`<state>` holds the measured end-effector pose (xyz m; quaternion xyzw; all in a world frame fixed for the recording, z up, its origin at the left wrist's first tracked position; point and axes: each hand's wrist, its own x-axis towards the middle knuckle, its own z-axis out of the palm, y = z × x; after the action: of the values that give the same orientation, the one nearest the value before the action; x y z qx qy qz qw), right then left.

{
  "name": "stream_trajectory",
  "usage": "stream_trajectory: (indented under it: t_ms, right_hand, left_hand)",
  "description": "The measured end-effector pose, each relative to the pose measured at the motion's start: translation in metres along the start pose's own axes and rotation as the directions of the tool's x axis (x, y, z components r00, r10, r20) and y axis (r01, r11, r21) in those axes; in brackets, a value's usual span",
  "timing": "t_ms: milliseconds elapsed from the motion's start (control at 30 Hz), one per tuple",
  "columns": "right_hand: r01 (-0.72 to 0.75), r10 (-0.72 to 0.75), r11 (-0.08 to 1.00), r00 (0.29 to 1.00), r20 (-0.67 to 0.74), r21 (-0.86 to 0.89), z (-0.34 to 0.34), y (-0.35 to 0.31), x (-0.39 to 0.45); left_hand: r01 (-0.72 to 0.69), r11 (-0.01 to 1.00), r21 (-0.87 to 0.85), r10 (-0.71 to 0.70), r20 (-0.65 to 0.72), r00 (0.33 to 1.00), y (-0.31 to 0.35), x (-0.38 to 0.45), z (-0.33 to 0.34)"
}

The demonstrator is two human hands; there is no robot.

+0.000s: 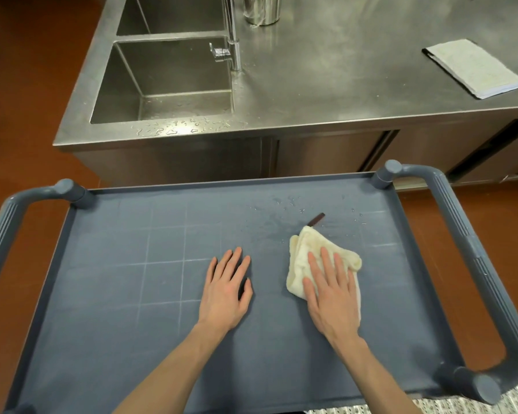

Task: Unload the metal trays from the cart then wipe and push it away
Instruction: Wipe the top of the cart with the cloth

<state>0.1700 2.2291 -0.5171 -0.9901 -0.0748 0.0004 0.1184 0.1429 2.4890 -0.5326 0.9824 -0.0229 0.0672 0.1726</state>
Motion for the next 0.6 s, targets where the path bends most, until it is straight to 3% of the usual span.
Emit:
stream_trajectory:
  t_ms: [267, 433, 600]
  right_hand:
    - [0.182, -0.185, 0.982, 0.981, 0.062, 0.059, 0.018, -0.074, 0.016]
    - [0.091, -0.090, 0.995, 0.995, -0.029, 0.038, 0.010, -0.082, 0.030]
    - [0.068, -0.067, 0.997, 0.998, 0.009, -0.048, 0.006, -0.061, 0.035]
  left_hand:
    - [0.011, 1.000, -0.015, -0.011, 0.022, 1.000, -0.003, 0.000, 0.002]
    - [-0.002, 0.999, -0.045, 0.004, 0.043, 0.999, -0.005, 0.001, 0.001]
    - [-0.012, 1.000, 0.003, 0.012, 0.085, 0.996, -0.028, -0.013, -0.011]
